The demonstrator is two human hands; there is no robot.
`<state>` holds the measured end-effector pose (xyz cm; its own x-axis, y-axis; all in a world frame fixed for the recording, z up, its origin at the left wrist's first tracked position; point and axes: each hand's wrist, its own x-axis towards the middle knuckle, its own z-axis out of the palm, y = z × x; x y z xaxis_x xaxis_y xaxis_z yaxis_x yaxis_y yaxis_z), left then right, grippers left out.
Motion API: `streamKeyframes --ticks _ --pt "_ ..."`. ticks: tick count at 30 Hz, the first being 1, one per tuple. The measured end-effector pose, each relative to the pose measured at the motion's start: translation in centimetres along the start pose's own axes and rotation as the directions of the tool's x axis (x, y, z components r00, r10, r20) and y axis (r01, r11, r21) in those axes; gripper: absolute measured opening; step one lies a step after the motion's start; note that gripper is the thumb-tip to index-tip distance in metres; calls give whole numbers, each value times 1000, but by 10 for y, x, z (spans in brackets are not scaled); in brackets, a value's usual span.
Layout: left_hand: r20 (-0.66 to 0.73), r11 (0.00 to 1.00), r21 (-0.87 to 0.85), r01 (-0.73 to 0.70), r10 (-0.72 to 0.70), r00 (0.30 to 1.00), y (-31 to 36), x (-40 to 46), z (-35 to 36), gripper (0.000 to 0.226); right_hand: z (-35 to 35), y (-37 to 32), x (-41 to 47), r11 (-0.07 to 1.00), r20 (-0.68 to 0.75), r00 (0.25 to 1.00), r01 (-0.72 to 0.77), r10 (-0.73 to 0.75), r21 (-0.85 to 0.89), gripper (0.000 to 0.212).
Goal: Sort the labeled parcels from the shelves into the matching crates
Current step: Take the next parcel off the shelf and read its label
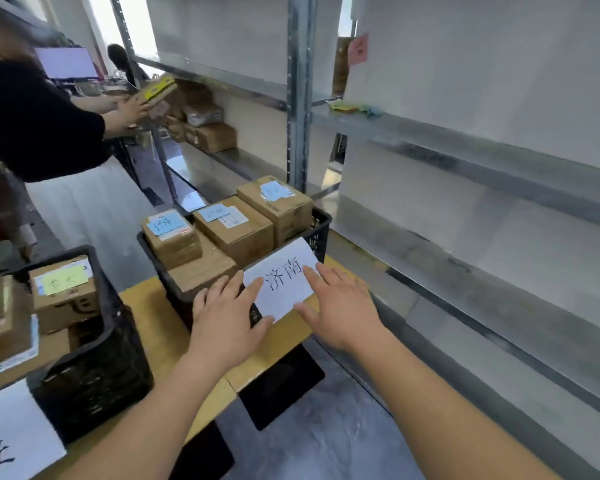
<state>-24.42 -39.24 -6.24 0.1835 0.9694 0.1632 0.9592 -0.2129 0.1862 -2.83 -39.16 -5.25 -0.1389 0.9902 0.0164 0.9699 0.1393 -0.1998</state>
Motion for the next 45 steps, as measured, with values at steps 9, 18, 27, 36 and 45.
streamKeyframes --ticks 9,18,27,36,45 --pt "63 938 -44 -343 345 936 163 47 44 73 -30 152 -73 950 -55 948 -311 313 34 73" --pt "83 791 -100 -604 611 787 325 102 92 74 -50 285 -124 816 -95 811 -577 577 31 75" --pt "128 609 -192 -769 793 596 475 125 129 79 -70 379 -208 585 -112 575 -805 810 98 75" --pt "189 448 -270 -852 893 409 611 72 164 76 -72 466 -319 370 -51 366 -917 929 147 75" --pt "322 502 -180 -846 843 431 720 29 215 76 -42 577 -366 467 12 468 -883 883 54 69"
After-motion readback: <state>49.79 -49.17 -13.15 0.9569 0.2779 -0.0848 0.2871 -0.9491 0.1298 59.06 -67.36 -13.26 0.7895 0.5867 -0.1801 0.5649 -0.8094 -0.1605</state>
